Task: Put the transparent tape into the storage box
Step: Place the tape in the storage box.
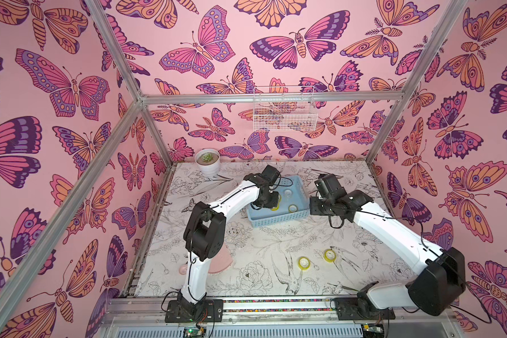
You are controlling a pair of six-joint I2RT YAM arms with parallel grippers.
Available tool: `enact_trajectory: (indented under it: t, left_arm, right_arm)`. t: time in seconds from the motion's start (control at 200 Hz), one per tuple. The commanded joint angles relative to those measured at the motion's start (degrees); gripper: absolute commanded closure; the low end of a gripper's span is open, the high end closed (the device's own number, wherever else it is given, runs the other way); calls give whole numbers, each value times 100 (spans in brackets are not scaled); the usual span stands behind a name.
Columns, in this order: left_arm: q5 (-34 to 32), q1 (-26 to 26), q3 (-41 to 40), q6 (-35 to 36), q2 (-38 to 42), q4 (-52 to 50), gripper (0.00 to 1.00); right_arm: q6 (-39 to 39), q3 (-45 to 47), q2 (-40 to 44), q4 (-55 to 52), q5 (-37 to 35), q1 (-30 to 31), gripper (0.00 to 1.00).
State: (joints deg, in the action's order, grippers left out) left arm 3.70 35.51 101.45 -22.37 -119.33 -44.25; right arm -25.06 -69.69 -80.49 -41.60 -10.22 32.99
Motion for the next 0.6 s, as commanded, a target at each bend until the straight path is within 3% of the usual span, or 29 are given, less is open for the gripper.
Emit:
enact_trajectory:
  t: [0.0, 0.596]
  left_arm:
    - [317, 11, 278, 119, -295, -117, 98]
    - [386, 142, 504, 22, -1103, -24, 95]
  right_arm:
    - [67, 26, -70, 3, 129, -82, 45]
    - [105, 52, -205, 3, 369, -248, 45]
